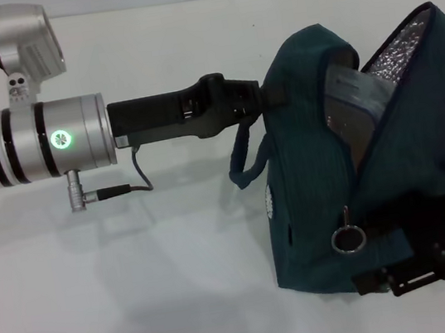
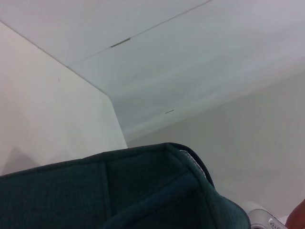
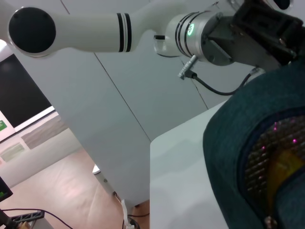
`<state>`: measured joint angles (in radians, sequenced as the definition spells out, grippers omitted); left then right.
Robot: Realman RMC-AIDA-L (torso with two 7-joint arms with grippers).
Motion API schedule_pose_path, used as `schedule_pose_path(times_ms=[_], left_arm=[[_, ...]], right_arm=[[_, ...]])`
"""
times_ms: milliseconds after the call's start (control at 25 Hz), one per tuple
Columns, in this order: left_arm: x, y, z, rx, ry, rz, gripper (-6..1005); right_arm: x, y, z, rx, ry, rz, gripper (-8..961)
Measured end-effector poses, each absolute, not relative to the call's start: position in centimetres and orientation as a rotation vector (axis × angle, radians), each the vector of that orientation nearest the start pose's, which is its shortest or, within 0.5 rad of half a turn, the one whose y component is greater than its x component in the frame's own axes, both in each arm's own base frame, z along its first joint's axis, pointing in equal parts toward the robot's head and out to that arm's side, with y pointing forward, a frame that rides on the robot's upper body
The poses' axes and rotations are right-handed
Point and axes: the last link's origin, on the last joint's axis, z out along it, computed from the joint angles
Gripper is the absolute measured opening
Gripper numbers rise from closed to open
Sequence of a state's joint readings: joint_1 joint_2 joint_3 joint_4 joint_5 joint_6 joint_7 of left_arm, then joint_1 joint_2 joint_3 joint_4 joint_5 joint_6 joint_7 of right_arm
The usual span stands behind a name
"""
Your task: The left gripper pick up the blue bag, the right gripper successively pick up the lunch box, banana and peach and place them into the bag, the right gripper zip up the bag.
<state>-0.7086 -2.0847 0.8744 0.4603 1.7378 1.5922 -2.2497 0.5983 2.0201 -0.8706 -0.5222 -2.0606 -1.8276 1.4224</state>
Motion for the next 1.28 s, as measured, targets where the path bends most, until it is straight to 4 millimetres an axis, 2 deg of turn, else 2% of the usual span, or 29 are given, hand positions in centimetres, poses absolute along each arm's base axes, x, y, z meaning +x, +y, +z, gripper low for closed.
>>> schedule_pose_path(times_ms=[360,760,1120,1280], left_arm=[[-18.1,34.6,-3.7,-2.627,-1.875,-1.065,62],[-18.1,34.6,-3.6,-2.629,-1.867,-1.069,62],[-18.2,34.6,-3.6,-2.626,-1.866,-1.07,62],[-18.2,34.6,-3.6,-2.63,-1.868,-1.065,63]], right_arm=[[24.5,29.7,-2.4,-3.118,0.656,0.715,590],[25.0,29.7,-2.2,-3.091,0.685,0.722,143],[26.6,28.9,-1.1,-3.034,0.769,0.725,6],[26.8,28.5,-0.3,-2.992,0.75,0.785,7]])
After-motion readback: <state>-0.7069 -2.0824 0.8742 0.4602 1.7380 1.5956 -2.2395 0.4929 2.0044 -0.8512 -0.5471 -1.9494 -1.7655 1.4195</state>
